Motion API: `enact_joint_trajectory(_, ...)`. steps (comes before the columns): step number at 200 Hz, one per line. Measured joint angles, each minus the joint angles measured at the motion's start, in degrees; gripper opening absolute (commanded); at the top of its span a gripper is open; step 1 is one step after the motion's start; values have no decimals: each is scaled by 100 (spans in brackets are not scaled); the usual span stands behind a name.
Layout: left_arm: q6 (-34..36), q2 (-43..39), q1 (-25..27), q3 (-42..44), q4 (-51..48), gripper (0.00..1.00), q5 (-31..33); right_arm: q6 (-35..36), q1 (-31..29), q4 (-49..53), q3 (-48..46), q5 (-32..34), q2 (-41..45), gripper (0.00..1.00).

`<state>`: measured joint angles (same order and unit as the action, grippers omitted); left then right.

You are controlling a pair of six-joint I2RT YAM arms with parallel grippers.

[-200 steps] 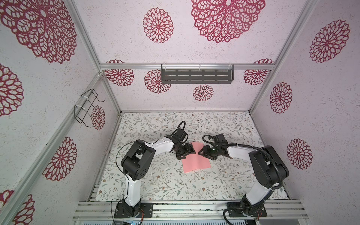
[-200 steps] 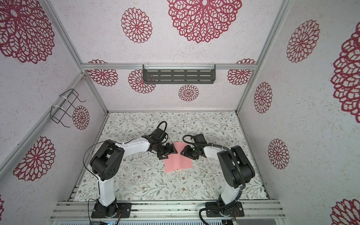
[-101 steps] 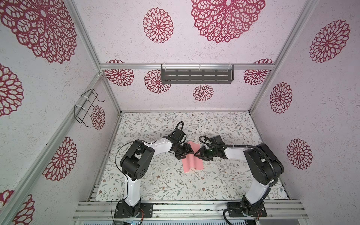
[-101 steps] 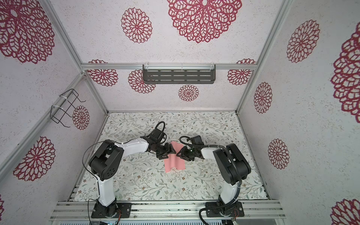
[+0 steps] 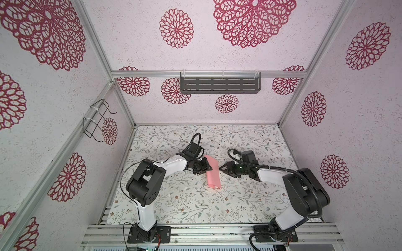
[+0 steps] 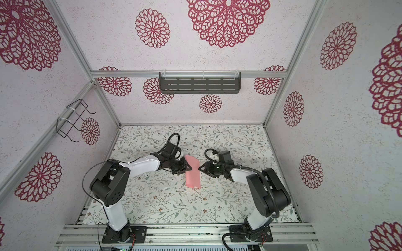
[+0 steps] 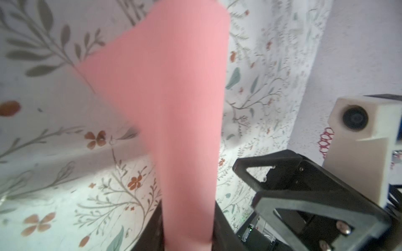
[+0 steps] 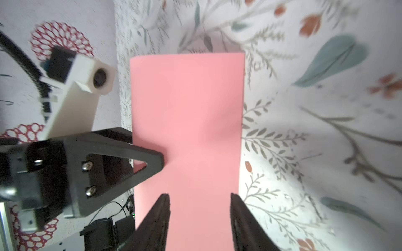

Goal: Fold a paper plane with a square sheet of paper (pick it up from the middle)

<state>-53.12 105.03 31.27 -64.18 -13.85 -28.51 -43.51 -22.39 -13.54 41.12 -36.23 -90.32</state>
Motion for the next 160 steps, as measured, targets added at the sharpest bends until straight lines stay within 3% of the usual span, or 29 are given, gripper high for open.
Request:
enact_joint_trajectory(36,50,-671,-341,249,693,31,-444,55,203,-286,39,-17,542,71)
enact_joint_trajectory(95,-81,-811,-551,476,1456,32,-981,-114,186,-796,273,-525,240,86)
enact_joint_trajectory(132,-332,-778,-562,603,1941,32,-1274,-376,98,-1224,393,-907,-205,86)
enact_joint_trajectory(160,-417,-732,-588,608,2120,32,-1342,-520,44,-1344,472,-1082,-363,76)
